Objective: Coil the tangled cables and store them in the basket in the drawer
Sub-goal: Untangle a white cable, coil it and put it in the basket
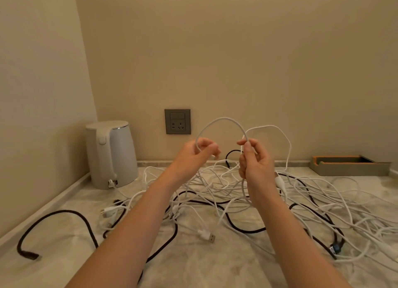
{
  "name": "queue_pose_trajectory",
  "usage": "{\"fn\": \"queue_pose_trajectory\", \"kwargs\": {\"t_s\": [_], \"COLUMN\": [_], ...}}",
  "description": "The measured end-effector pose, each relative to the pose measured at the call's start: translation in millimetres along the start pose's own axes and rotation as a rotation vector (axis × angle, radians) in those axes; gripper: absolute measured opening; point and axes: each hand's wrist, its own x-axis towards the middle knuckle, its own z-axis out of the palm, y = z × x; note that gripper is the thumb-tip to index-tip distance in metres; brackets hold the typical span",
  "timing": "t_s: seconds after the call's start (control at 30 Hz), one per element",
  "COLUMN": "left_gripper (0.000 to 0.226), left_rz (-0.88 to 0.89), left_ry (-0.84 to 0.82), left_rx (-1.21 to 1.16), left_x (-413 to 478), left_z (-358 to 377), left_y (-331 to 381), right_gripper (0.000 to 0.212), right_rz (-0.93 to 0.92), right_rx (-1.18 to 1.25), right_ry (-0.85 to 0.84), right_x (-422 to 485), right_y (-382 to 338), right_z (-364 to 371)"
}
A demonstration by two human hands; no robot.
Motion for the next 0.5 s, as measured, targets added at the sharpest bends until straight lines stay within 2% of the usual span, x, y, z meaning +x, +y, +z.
{"fn": "queue_pose_trajectory", "kwargs": {"t_s": [0.1,0.2,0.3,0.4,0.5], "left_gripper": [0.041,0.043,0.042,0.044,0.048], "left_rz": [-0.07,-0.119,-0.192,-0.248,-0.217], "left_ry": [0.004,0.013,-0.103,-0.179,-0.123], "left_rx": [-0.194,-0.374,-0.61,-0.805,-1.036], "left_x": [-9,-20,-32,-44,-47], "left_z": [-4,-13,-23,-28,-35], "left_y": [-7,-11,-15,-20,-25], "right_gripper": [0.021,0.02,0.02,0.019,0.021], "right_rz": [0.015,0.018,-0.041,-0.067,0.024], "right_rx": [-0.07,-0.14,-0.385,-0.699,-0.924], "right_ry": [0.058,0.079,0.048,-0.111,-0.332], "right_x": [4,6,5,0,-9], "right_y": [3,7,11,14,21], "right_z": [-7,-10,-10,-3,9]}}
